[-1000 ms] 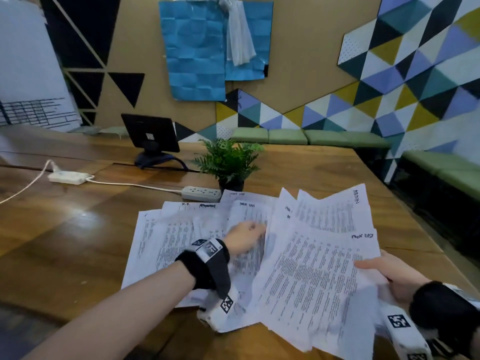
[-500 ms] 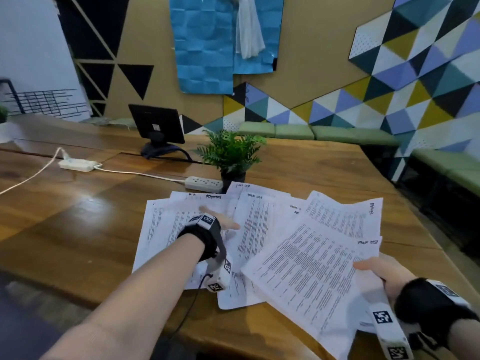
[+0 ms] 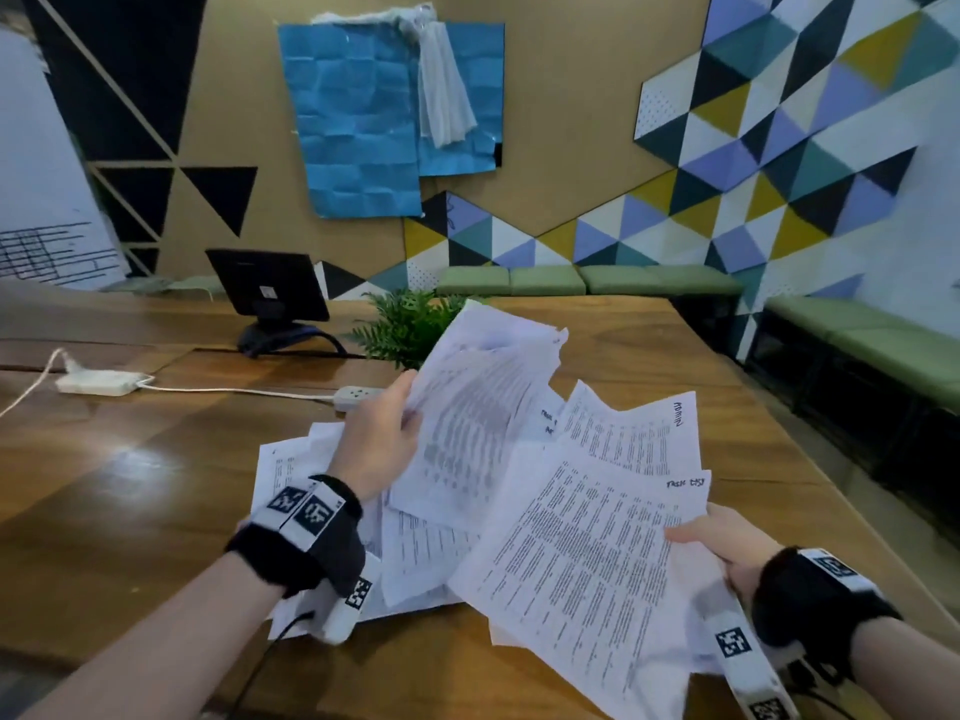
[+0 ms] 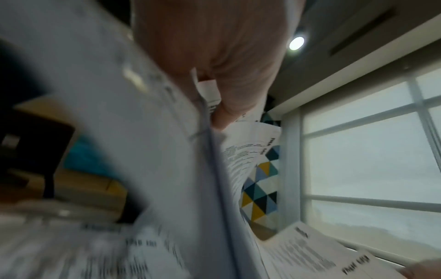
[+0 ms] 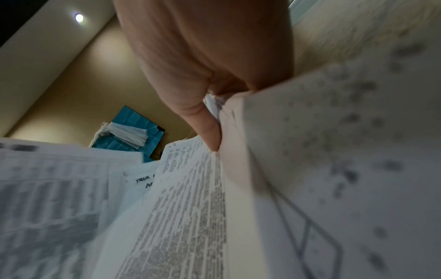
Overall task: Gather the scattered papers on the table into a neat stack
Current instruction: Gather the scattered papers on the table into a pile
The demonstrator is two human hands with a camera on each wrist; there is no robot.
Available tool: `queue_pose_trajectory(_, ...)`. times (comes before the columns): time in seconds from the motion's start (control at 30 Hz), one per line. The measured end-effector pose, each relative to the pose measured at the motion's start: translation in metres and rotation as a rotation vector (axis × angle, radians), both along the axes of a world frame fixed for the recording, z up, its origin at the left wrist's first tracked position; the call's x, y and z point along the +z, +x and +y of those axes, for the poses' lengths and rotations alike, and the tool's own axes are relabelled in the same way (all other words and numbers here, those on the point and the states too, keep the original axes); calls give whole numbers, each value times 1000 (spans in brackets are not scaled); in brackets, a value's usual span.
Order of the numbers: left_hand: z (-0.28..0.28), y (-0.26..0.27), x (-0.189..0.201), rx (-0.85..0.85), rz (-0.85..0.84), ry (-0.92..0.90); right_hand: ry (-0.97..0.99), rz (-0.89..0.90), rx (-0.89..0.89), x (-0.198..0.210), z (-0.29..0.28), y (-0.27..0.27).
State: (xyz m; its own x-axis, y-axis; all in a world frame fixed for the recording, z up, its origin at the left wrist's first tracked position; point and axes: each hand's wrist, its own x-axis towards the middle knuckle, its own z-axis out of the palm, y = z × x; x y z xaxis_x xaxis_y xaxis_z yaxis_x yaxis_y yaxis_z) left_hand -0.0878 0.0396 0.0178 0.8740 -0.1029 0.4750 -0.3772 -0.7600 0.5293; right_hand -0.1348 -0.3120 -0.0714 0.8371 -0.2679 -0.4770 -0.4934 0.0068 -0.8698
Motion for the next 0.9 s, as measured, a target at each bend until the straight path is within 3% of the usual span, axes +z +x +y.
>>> queue_pose_trajectory(0.07,17,3,19,44,-157,-21,-7,3,3,1,1,0)
queue_pose_trajectory(0.13,31,10,31,105,-180,-141,17,2,16,2,2,0)
queue_pose_trajectory(0.33,45,30,25,166,127,-710,62,-21,63,2,1,-3)
queue_pose_trajectory(0.6,51,33,-16,140,267,-1226,68,-28,69,-1,-2,-2)
queue_pose_trajectory(0.77,58,25,-37,80,361,-1313,78,-17,74,-4,-3,0)
queue_pose_trajectory(0.9,34,12,-50,-32,541,-1150,57,33,78,-1,-1,-3)
